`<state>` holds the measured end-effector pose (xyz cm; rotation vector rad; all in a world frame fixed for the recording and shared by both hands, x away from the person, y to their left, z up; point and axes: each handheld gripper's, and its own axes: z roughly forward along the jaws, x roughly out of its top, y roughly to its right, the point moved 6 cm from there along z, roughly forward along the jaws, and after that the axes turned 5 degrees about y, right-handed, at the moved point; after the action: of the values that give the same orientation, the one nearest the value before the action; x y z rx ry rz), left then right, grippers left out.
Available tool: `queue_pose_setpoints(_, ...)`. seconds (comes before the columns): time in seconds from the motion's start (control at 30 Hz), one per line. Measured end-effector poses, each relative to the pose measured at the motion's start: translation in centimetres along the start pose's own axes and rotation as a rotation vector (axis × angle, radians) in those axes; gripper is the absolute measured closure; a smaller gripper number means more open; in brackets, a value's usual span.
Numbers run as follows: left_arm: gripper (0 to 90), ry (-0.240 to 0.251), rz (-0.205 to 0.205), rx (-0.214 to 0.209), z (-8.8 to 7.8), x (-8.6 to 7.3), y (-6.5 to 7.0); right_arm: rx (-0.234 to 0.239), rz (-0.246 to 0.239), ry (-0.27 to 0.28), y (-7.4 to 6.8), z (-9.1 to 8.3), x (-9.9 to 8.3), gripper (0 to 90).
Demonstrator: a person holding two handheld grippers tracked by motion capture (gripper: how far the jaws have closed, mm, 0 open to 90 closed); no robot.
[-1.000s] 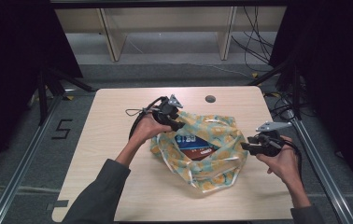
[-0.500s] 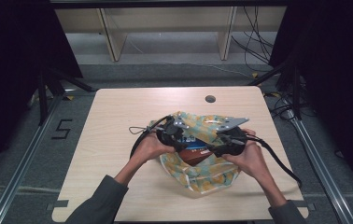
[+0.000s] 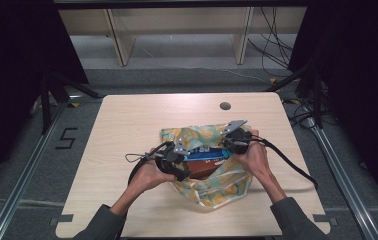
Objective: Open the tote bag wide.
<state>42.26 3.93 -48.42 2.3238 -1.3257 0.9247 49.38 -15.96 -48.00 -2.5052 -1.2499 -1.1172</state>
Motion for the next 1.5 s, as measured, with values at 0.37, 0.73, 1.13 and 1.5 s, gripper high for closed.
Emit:
queue_pose_setpoints(0.37, 37.7, -0.016, -0.068, 0.211, -0.4, -1.7, -3.0, -0.039, 0.104, 0.030, 3.7, -0.2, 0.9, 90.0)
queue_pose_setpoints(0.73, 35.0, 0.009, -0.229, 0.143, 2.0, -2.5, -4.7, -0.096, 0.177, 0.030, 7.0, 1.4, 0.7, 90.0)
queue_pose_setpoints(1.13, 86.6, 0.097, -0.131, 0.120, 0.5, -1.5, -4.7, 0.142, 0.231, 0.183, 2.6, -2.9, 2.8, 50.5)
queue_pose_setpoints(1.5, 86.6, 0.081, -0.053, 0.093, -0.7, -2.0, -3.1, 0.000, 0.096, 0.045, 2.7, 0.1, 2.0, 90.0)
